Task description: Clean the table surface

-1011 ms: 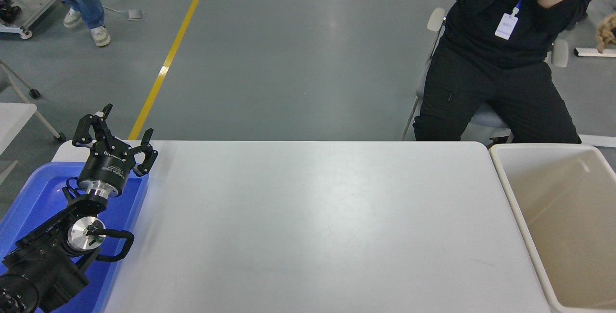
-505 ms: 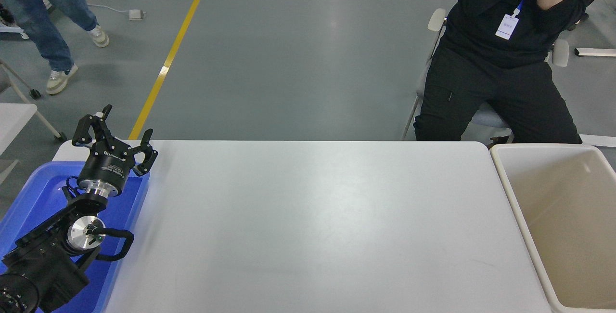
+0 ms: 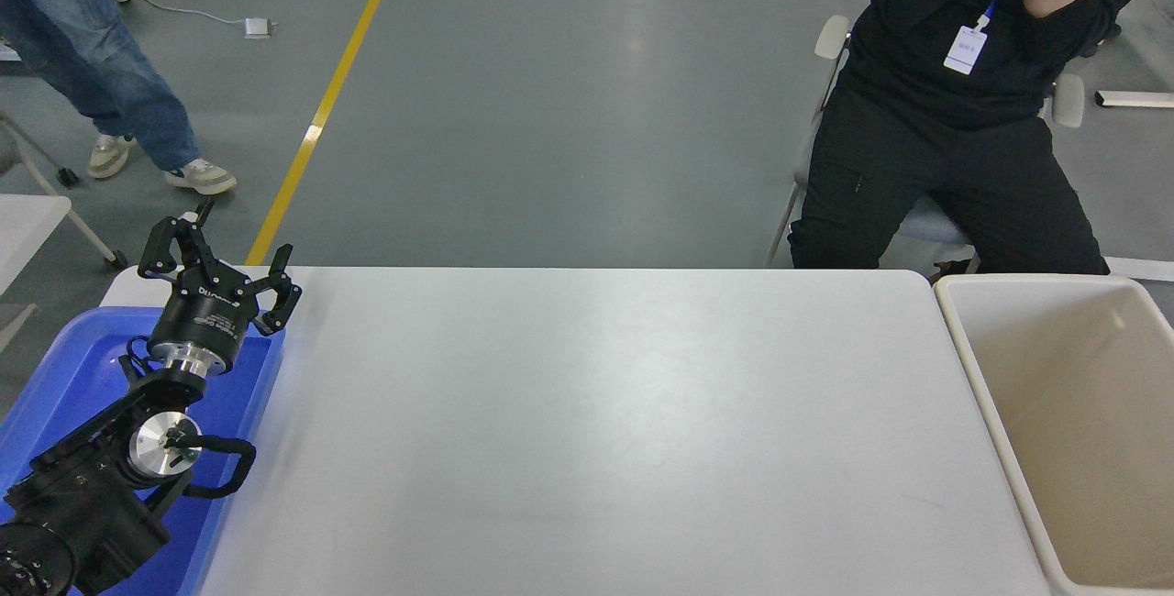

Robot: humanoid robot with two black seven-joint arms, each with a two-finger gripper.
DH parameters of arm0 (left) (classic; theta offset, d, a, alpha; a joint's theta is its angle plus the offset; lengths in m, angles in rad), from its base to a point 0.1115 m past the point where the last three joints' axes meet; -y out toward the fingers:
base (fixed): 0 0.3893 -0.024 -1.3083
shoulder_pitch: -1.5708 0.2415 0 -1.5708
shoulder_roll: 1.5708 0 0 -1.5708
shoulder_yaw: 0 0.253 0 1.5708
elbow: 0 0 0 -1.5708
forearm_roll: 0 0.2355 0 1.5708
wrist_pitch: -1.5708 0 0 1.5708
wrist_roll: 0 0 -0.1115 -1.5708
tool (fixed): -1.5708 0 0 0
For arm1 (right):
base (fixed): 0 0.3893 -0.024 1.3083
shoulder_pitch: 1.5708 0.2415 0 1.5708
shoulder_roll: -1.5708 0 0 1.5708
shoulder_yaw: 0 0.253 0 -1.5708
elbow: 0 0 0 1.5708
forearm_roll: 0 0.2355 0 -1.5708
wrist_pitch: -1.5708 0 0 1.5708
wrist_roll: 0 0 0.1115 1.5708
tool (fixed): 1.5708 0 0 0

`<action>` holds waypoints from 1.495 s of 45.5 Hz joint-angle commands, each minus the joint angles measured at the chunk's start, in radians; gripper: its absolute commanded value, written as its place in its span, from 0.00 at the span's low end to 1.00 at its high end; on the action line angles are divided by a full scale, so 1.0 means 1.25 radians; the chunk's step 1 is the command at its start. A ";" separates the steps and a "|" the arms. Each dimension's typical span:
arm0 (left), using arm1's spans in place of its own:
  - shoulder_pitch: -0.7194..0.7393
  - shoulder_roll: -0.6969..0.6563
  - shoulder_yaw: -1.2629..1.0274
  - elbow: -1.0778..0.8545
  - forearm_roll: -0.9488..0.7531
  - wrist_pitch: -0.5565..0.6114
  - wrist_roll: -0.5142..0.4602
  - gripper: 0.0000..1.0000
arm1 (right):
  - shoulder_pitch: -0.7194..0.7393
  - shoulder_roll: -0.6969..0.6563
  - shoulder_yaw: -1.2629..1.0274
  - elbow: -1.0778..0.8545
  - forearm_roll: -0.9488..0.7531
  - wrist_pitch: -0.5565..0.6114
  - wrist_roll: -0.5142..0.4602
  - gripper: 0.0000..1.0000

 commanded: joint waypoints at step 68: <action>0.000 0.001 0.000 0.000 0.000 0.000 0.000 1.00 | -0.043 0.108 -0.071 -0.031 -0.013 -0.051 -0.001 0.98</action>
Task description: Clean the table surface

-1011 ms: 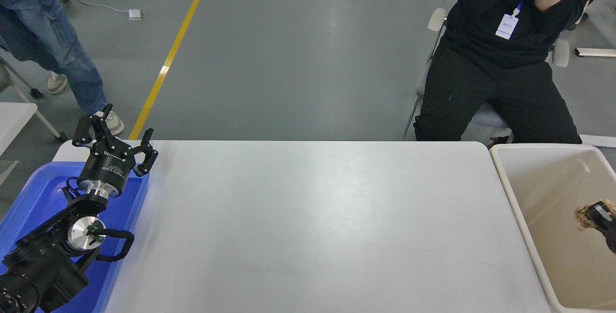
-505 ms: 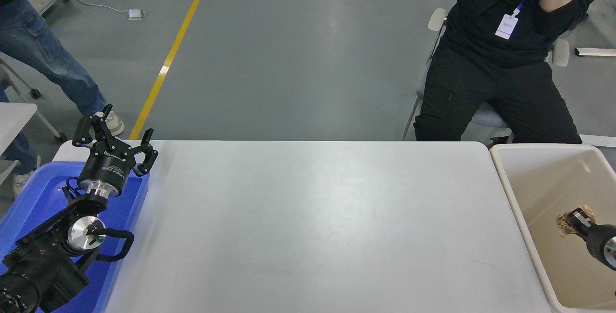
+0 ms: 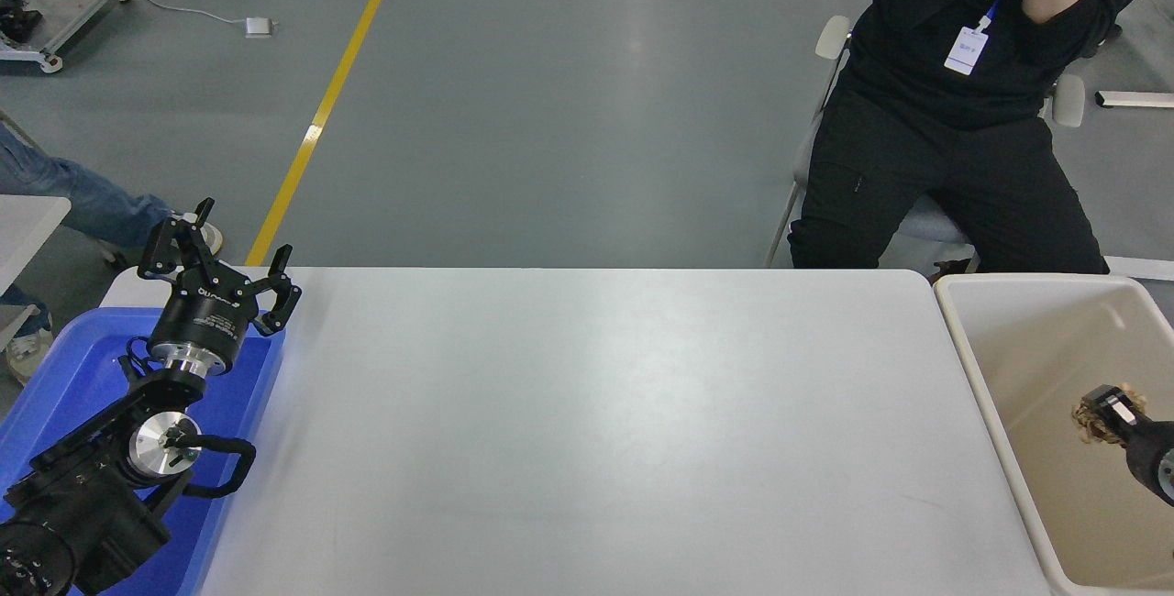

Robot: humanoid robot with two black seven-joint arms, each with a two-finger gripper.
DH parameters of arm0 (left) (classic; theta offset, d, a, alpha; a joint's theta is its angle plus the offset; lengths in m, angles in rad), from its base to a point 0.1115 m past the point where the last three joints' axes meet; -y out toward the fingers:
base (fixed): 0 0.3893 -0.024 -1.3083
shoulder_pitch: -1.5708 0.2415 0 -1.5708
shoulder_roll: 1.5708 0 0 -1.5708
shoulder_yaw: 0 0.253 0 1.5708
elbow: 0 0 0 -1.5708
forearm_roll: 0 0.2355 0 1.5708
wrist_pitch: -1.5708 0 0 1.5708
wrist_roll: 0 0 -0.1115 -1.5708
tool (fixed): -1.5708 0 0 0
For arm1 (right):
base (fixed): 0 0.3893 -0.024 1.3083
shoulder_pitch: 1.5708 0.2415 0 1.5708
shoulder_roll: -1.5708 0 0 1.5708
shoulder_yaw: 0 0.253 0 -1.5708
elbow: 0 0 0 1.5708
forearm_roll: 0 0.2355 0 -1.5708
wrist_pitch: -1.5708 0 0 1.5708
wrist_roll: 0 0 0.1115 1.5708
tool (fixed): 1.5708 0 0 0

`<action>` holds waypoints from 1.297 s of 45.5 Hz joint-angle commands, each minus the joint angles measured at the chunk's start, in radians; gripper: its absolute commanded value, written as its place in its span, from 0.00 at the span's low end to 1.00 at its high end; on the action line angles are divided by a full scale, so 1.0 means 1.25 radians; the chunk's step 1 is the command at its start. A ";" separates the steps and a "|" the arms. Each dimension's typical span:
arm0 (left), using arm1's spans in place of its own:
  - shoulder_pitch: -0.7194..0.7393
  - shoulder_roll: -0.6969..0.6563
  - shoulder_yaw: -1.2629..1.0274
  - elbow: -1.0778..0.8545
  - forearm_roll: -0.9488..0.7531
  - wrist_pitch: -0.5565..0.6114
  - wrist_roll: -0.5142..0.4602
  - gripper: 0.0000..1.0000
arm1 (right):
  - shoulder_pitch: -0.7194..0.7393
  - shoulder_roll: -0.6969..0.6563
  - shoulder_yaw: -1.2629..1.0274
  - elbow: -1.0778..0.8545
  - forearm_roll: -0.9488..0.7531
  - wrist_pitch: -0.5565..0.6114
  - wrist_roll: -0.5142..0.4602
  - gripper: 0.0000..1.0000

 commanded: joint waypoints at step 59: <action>0.000 -0.001 0.000 0.000 0.000 0.000 0.000 1.00 | 0.353 -0.114 0.971 0.587 0.005 0.000 0.006 0.98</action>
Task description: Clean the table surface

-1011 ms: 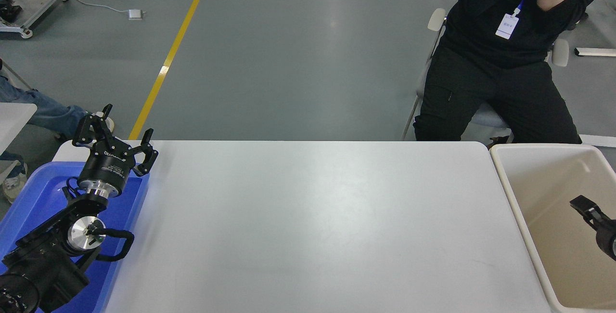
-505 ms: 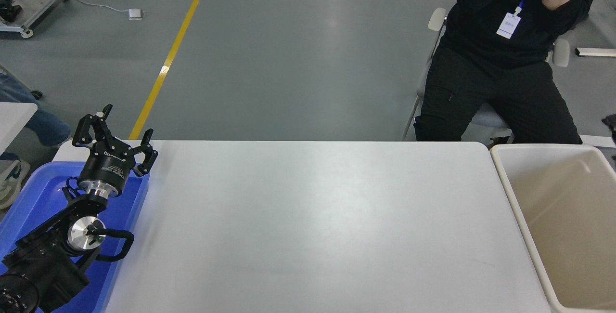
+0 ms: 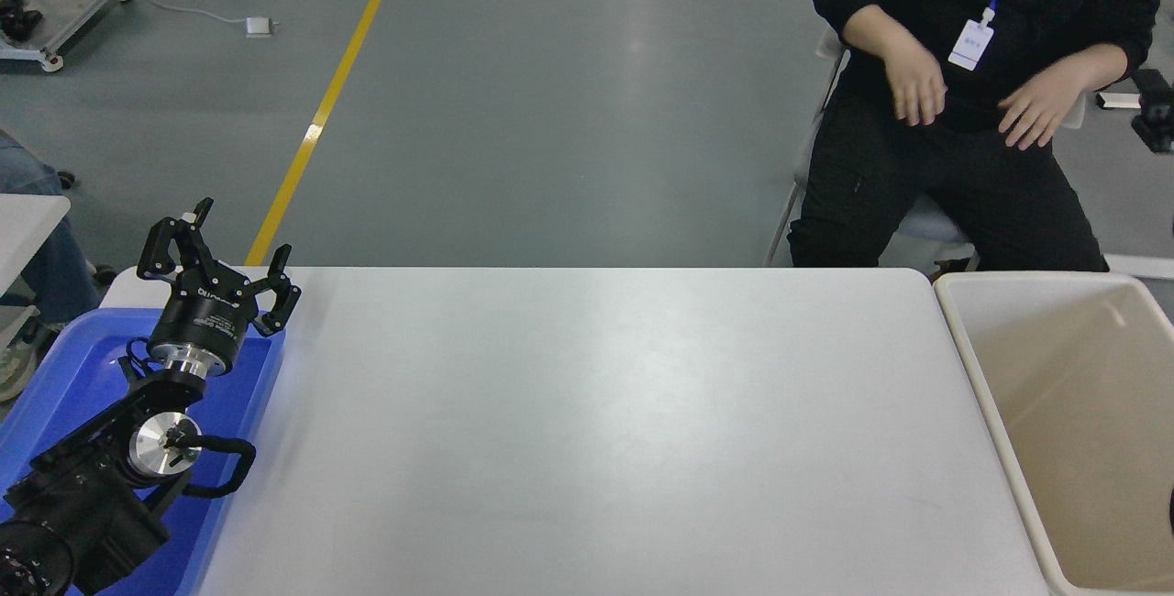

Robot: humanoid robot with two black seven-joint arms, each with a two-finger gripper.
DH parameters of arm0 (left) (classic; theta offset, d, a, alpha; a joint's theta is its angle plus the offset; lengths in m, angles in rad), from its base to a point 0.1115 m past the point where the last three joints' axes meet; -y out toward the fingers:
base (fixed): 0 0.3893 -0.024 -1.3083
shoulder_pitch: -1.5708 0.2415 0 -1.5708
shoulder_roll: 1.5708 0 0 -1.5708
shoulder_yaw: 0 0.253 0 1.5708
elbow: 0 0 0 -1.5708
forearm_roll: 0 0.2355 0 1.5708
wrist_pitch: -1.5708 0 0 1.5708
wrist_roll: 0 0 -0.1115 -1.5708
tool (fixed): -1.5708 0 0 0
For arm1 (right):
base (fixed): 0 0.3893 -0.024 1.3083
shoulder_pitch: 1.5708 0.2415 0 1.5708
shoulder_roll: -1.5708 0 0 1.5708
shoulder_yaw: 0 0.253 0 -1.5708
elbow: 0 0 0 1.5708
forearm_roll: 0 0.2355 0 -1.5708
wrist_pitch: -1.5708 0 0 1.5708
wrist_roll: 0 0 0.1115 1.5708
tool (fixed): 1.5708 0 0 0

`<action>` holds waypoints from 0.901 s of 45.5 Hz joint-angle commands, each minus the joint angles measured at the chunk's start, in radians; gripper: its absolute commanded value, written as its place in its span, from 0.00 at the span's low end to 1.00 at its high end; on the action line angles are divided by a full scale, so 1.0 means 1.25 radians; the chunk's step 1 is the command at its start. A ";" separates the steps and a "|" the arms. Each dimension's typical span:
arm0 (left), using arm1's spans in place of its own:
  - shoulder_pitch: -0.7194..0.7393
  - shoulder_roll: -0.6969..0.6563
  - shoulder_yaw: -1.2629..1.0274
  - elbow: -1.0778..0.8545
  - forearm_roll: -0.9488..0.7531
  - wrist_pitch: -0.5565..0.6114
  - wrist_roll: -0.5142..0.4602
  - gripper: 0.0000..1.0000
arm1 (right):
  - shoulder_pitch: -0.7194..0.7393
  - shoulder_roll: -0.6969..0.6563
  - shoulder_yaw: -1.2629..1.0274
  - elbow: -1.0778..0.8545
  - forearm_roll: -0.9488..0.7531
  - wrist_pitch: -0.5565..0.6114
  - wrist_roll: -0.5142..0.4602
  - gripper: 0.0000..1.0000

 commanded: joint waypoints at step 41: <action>0.000 -0.001 0.000 0.000 0.000 0.000 0.000 1.00 | -0.414 0.206 0.208 0.203 -0.011 0.026 0.120 0.98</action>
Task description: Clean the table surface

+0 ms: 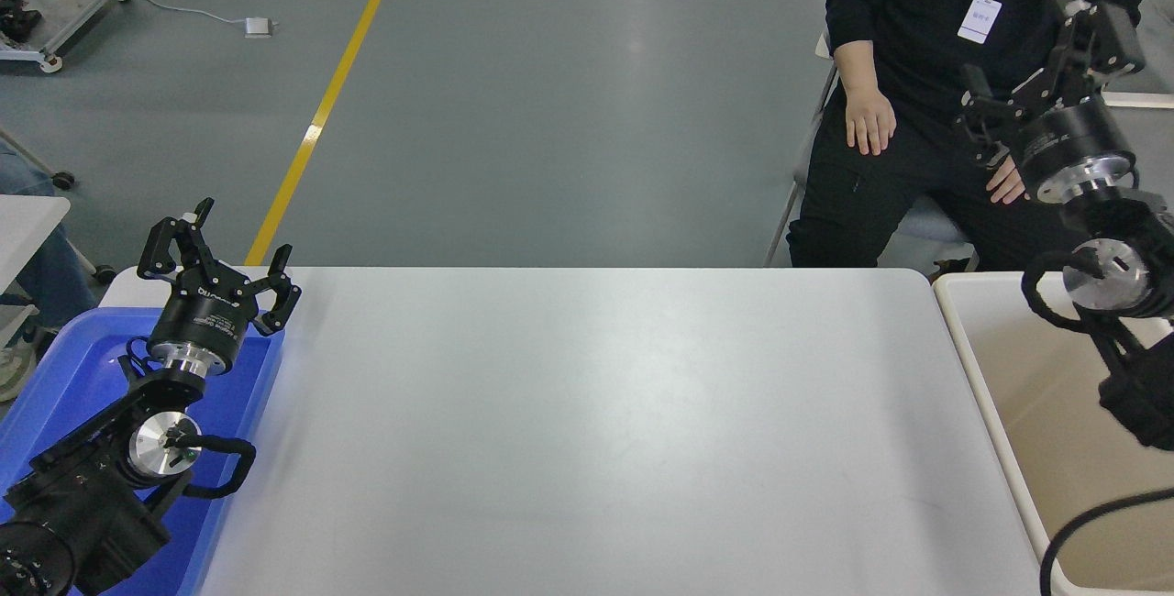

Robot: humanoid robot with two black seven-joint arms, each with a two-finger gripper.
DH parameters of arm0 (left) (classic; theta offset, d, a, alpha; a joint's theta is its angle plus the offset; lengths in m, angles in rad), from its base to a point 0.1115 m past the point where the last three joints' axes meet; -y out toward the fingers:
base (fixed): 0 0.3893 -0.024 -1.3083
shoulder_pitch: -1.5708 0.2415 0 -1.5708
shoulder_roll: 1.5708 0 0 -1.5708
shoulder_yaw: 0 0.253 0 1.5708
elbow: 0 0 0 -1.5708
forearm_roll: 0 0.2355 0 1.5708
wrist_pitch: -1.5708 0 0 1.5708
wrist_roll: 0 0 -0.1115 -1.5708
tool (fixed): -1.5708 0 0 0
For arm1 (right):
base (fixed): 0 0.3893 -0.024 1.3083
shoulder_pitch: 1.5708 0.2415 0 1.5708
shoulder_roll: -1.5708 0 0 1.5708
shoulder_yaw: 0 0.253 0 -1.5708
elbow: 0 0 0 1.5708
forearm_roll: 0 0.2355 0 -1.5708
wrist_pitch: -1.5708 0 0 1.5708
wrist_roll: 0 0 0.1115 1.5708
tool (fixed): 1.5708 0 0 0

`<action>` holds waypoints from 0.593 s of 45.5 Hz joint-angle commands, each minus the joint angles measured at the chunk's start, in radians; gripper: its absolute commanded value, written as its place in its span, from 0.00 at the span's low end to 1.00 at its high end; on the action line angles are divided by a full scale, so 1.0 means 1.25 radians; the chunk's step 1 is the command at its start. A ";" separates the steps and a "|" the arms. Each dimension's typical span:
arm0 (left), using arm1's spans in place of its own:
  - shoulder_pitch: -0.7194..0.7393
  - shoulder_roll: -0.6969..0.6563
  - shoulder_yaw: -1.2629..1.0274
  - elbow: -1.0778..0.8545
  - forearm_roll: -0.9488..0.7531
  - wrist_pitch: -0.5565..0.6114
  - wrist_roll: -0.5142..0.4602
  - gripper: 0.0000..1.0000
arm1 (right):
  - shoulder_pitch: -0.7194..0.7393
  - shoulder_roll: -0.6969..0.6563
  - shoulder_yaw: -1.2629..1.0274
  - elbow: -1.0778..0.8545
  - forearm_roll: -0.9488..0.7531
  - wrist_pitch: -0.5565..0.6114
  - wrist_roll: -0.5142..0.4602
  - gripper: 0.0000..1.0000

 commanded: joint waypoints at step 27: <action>0.000 0.001 0.000 0.000 0.000 0.000 0.000 1.00 | -0.130 0.084 0.019 -0.011 0.005 0.000 0.043 0.98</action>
